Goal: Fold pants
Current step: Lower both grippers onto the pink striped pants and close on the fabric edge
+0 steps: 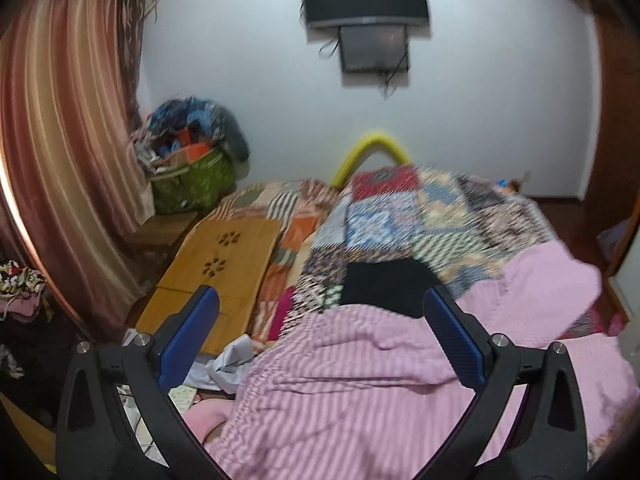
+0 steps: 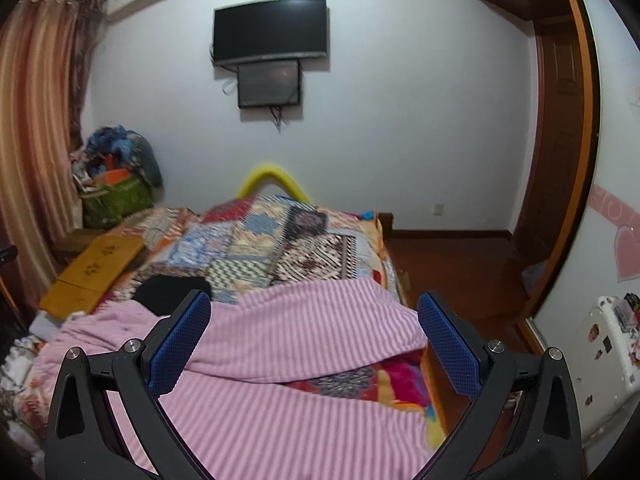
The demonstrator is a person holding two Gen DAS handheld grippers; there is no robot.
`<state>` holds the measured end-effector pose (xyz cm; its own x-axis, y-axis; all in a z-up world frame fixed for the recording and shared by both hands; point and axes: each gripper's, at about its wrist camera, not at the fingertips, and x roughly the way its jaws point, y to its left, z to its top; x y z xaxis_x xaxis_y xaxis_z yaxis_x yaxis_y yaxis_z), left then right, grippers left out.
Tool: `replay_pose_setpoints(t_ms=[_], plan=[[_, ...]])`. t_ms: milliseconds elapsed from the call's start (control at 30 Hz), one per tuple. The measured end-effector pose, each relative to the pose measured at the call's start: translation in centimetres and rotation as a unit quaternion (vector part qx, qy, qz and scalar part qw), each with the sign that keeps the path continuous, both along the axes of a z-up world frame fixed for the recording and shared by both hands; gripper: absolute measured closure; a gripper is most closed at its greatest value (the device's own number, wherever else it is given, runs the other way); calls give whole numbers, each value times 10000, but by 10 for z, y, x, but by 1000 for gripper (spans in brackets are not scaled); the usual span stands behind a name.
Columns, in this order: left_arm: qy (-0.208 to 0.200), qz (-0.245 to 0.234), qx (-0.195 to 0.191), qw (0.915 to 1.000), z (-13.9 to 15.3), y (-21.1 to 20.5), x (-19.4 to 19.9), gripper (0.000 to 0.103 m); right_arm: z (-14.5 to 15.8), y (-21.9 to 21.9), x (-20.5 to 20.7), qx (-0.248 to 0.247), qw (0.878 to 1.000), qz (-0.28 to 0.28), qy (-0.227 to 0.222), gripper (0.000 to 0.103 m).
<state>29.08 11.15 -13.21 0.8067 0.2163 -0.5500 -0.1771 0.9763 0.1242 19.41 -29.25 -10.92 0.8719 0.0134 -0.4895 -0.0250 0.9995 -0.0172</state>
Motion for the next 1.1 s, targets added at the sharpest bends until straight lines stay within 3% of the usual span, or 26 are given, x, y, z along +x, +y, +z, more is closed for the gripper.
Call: replay_pose_setpoints(t_ms=[200,333,600,967,1100], plan=[[537,190,-60,9984,-43,29,72,0,-16,-29,45,-155,9995,-122,234,0],[813,271,-124,9962,-72,46,118,7,-34,-51,88,-156,9987,-195,447,0],[1555,451,-388,9860,-137,76,189,15,-84,-78,169,-210,9942,-222,1028,0],[2598,519,-1129,9576,-224,108,239,15,-155,-113,257,179,9827,-331,1816,0],[3077,647,-1312,9402,-254,114,247,16,-169,-125,280,532,9776,-455,1986,0]])
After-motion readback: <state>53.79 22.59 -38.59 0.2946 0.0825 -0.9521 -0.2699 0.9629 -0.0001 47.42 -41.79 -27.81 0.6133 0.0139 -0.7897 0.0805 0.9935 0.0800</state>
